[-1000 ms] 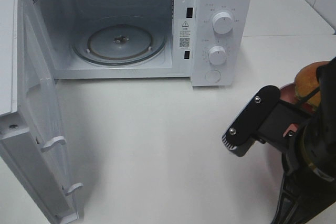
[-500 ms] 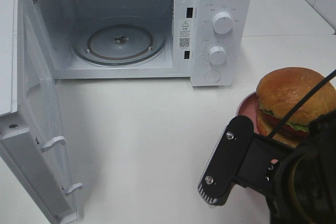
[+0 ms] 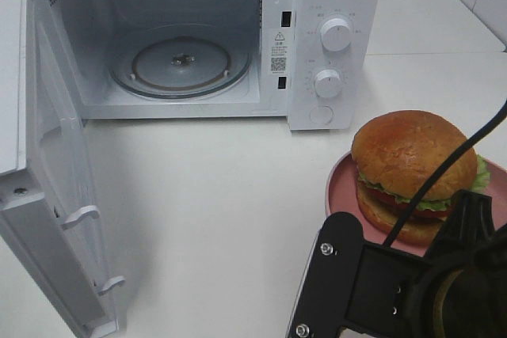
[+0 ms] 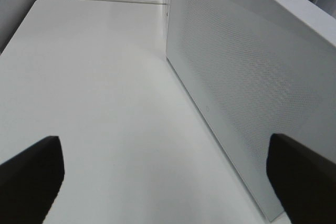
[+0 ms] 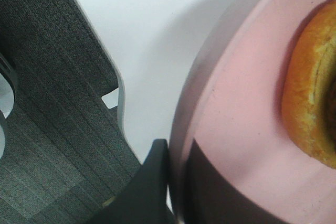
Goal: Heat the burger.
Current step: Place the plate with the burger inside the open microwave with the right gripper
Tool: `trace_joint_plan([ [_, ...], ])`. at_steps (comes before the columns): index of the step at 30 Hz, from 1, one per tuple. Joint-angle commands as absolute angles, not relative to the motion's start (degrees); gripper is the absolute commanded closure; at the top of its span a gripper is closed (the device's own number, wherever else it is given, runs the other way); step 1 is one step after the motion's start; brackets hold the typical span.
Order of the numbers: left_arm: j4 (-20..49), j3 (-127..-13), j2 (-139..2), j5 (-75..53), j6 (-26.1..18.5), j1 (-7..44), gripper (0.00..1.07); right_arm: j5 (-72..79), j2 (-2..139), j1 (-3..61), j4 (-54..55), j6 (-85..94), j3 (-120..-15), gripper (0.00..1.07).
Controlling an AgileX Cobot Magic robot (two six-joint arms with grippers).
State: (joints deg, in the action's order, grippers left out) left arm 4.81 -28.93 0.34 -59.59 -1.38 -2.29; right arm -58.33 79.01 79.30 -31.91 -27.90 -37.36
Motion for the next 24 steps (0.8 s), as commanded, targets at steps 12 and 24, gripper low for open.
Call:
trace_joint_plan([
  [12,5.1,-28.8,1.5,-59.4,-1.4,-2.4,0.09,-59.9,78.7,79.4,-40.4,-21.0,-37.3,1.07],
  [24,5.1,-28.8,1.5,-59.4,-1.4,-2.4,0.09,-53.6,78.7,79.4,-41.9,-13.8,-37.3,1.07],
])
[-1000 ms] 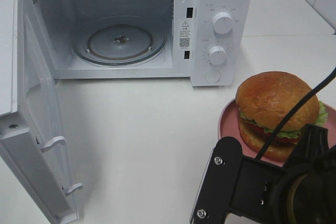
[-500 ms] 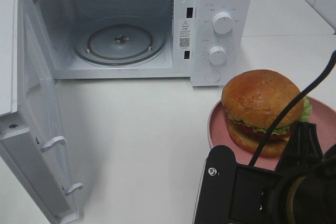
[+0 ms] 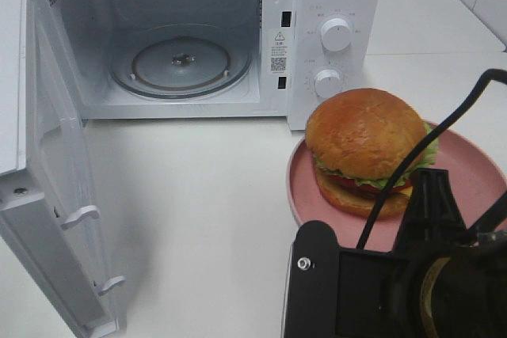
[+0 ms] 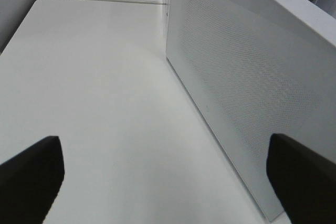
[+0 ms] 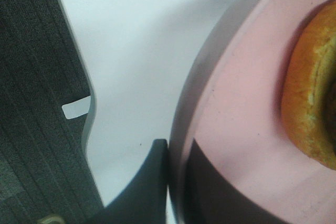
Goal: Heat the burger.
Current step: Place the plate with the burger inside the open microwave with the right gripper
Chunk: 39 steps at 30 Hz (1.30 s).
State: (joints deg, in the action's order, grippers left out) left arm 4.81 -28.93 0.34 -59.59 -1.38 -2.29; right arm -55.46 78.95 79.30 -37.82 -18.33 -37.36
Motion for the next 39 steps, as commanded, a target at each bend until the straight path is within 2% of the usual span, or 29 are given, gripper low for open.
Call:
trace_joint_plan([
  [1,5.1,-28.8,1.5,-59.4,-1.4,-2.4,0.09,-52.1,78.7,79.2,-41.9,-11.1,-37.3,1.07],
  [12,5.1,-28.8,1.5,-59.4,-1.4,-2.4,0.09,-44.5,78.7,77.2,-43.3,-0.7,-37.3,1.07],
  [14,5.1,-28.8,1.5,-59.4,-1.4,-2.4,0.09,-41.3,78.7,73.5,-43.3,6.0,-37.3,1.07],
  [17,5.1,-28.8,1.5,-59.4,-1.4,-2.4,0.09,-40.7,78.7,72.8,-43.3,7.6,-37.3,1.07],
  [19,5.1,-28.8,1.5,-59.4,-1.4,-2.4,0.09,-37.6,78.7,69.8,-43.3,14.8,-37.3,1.07],
  [29,5.1,-28.8,1.5,-59.4,-1.4,-2.4,0.09,-29.2,78.7,62.4,-42.7,25.0,-37.3,1.07],
  [34,5.1,-28.8,1.5,-59.4,-1.4,-2.4,0.09,-26.6,78.7,58.6,-39.2,33.0,-37.3,1.07],
  [39,5.1,-28.8,1.5,-59.4,-1.4,-2.4,0.09,-22.9,78.7,53.7,-30.3,48.1,-37.3,1.07],
])
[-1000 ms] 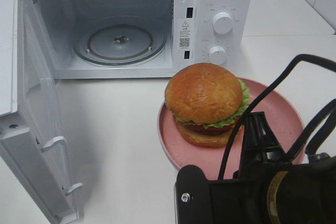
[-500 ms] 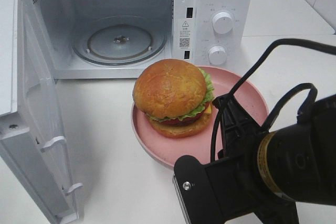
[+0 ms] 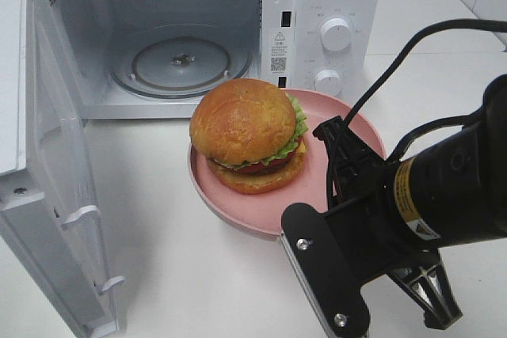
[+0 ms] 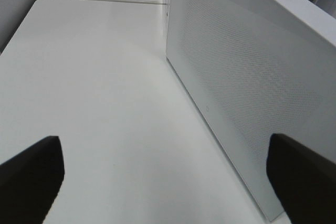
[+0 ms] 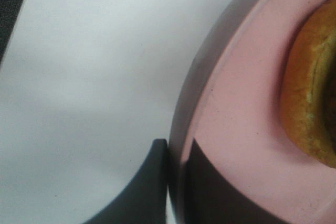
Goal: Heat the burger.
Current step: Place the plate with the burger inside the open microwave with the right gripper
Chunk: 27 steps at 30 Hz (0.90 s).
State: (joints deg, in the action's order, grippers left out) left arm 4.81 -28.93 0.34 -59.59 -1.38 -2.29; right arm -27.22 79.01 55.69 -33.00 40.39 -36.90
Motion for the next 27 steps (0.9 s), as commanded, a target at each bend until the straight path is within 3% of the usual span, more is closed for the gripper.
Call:
trace_joint_plan([
  [1,5.1,-28.8,1.5,-59.4,-1.4,-2.4,0.09,-22.9,78.7,53.7,-30.3,48.1,-37.3,1.07],
  [13,5.1,-28.8,1.5,-59.4,-1.4,-2.4,0.09,-18.2,78.8,45.2,-17.1,67.6,-37.4,1.07],
  [27,5.1,-28.8,1.5,-59.4,-1.4,-2.4,0.09,-16.5,79.0,44.7,-14.8,71.2,-37.4,1.07],
])
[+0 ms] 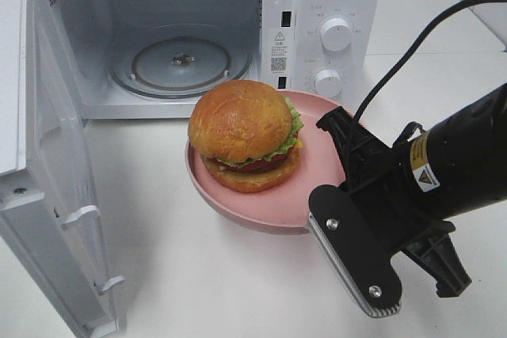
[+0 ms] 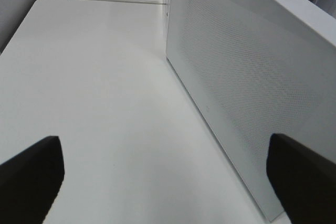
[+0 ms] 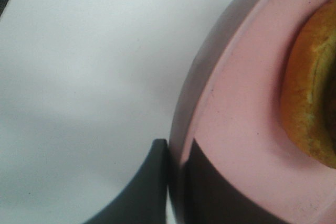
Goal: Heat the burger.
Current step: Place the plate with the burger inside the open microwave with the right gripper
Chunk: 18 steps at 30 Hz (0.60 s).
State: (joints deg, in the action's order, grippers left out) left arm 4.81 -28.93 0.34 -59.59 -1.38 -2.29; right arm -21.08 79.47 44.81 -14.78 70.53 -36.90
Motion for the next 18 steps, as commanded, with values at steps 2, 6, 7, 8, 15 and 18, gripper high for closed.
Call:
trace_joint_plan([
  [2,5.1,-28.8,1.5,-59.4,-1.4,-2.4,0.09,-16.0,79.0,44.7,-14.8,71.2,-37.4,1.07],
  [6,5.1,-28.8,1.5,-59.4,-1.4,-2.4,0.09,-15.1,79.0,44.7,-14.8,71.2,-37.4,1.07],
  [7,5.1,-28.8,1.5,-59.4,-1.4,-2.4,0.09,-14.2,79.0,44.7,-14.7,71.2,-37.4,1.07],
  [8,5.1,-28.8,1.5,-59.4,-1.4,-2.4,0.09,-14.2,79.0,44.7,-14.7,71.2,-37.4,1.07],
  [15,5.1,-28.8,1.5,-59.4,-1.4,-2.4,0.09,-13.5,84.2,44.7,-14.3,70.1,-41.3,1.07],
  [18,5.1,-28.8,1.5,-59.4,-1.4,-2.4,0.09,-13.5,86.4,44.7,-14.3,69.8,-43.5,1.07],
])
